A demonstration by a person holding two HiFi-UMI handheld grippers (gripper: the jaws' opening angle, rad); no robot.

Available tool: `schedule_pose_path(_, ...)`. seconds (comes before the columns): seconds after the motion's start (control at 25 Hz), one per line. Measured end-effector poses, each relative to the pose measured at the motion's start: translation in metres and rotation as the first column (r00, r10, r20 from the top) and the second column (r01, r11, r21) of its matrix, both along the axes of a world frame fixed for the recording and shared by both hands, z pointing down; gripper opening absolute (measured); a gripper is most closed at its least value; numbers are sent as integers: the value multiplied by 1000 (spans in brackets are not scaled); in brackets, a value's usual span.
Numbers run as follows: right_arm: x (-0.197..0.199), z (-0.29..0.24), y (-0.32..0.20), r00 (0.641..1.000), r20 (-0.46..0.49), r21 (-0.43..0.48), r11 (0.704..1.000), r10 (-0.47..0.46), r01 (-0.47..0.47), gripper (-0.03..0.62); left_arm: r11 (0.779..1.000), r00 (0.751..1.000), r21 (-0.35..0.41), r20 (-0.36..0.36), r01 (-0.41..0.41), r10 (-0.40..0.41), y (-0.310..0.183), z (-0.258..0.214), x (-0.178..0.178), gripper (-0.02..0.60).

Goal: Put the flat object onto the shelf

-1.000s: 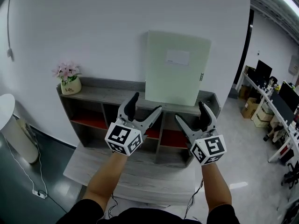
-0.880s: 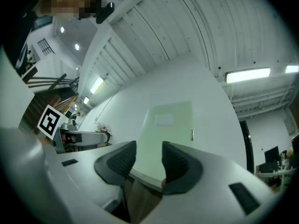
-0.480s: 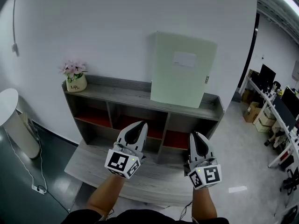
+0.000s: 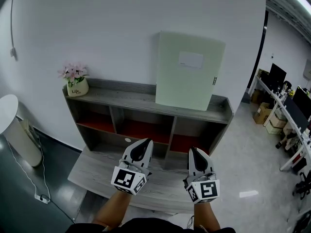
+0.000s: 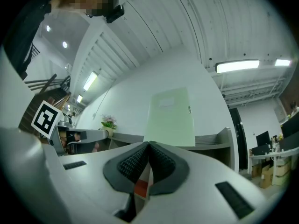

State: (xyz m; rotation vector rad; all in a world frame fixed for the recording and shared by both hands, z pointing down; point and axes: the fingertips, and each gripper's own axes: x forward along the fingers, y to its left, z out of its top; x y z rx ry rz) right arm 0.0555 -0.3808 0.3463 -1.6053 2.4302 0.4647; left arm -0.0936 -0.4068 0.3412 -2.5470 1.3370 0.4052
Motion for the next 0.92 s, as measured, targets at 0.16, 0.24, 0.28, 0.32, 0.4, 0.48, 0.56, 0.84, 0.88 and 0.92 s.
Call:
schedule_pose_path(0.16, 0, 2, -1, 1000, -3, -4, 1000, 7, -7, 25, 1000, 1000, 3, 11, 12, -12, 0, 0, 0, 8)
schedule_pose_path(0.24, -2, 2, 0, 1000, -6, -1, 1000, 6, -6, 25, 1000, 999, 9, 20, 28, -29, 1, 1, 0, 8)
schedule_pose_path(0.28, -2, 2, 0, 1000, -6, 0, 1000, 6, -6, 25, 999, 999, 11, 25, 35, -36, 1, 2, 1, 8)
schedule_pose_path(0.32, -2, 2, 0, 1000, -5, 1, 1000, 6, -6, 25, 999, 999, 10, 30, 40, -40, 2, 3, 1, 8)
schedule_pose_path(0.4, -1, 1, 0, 1000, -2, 2, 1000, 8, -8, 23, 999, 998, 5, 36, 46, -46, 2, 5, 3, 8)
schedule_pose_path(0.48, 0, 1, 0, 1000, -2, 2, 1000, 6, -6, 24, 999, 998, 0, 37, 50, -50, 1, 6, 3, 8)
schedule_pose_path(0.56, 0, 1, 1, 1000, -3, 3, 1000, 5, -5, 23, 999, 998, -2, 36, 54, -53, 1, 7, 3, 8)
schedule_pose_path(0.84, 4, 3, 1, 1000, -9, 1, 1000, 8, -8, 23, 998, 998, -14, 29, 59, -58, 1, 10, 5, 8)
schedule_pose_path(0.88, 4, 2, 2, 1000, -9, 1, 1000, 9, -9, 23, 998, 998, -16, 29, 59, -58, 1, 10, 5, 8)
schedule_pose_path(0.92, 5, 2, 3, 1000, -9, 1, 1000, 11, -11, 23, 998, 998, -18, 29, 59, -58, 1, 10, 6, 8)
